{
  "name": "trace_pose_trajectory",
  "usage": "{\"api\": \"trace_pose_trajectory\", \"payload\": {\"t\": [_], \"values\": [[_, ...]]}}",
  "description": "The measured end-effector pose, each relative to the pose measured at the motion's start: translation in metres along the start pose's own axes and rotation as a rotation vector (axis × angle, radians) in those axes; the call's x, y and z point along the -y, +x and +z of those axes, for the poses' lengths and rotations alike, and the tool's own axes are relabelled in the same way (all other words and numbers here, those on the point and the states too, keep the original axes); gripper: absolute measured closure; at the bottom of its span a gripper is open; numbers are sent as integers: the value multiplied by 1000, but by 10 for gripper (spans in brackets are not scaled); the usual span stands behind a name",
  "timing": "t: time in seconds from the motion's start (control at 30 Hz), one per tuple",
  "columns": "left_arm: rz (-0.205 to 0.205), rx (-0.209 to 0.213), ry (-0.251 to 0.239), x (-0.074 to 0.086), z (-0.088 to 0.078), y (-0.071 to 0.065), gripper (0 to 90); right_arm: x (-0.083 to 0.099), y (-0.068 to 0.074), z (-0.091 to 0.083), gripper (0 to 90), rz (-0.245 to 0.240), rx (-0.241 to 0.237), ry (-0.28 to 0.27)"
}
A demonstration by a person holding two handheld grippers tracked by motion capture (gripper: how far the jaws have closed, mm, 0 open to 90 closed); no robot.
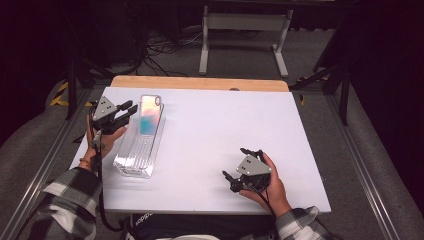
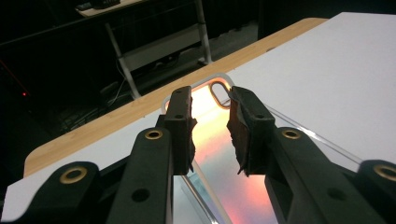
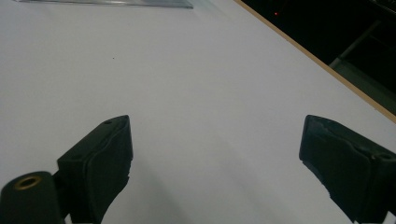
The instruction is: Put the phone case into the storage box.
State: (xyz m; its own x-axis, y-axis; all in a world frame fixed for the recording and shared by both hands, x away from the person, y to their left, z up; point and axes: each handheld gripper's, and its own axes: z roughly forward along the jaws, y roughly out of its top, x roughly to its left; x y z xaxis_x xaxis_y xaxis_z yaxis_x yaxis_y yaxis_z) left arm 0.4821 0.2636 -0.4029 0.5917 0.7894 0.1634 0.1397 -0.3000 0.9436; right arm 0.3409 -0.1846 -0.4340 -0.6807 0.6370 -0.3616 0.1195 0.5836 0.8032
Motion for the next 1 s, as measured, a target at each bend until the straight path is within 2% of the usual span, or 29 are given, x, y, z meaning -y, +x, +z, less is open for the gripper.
{"api": "trace_pose_trajectory", "payload": {"t": [0.27,0.53,0.87,1.0], "values": [[0,15,-21,-4,-4,-4,702,0,0,0,105,-1,0,-3],[0,33,-18,-4,-6,-7,668,-1,0,0,105,0,-4,-6],[33,40,-21,-4,-8,-16,571,-2,0,-1,104,1,-7,-12],[48,45,-14,-5,-12,-20,564,-2,1,-1,104,1,-9,-14]]}}
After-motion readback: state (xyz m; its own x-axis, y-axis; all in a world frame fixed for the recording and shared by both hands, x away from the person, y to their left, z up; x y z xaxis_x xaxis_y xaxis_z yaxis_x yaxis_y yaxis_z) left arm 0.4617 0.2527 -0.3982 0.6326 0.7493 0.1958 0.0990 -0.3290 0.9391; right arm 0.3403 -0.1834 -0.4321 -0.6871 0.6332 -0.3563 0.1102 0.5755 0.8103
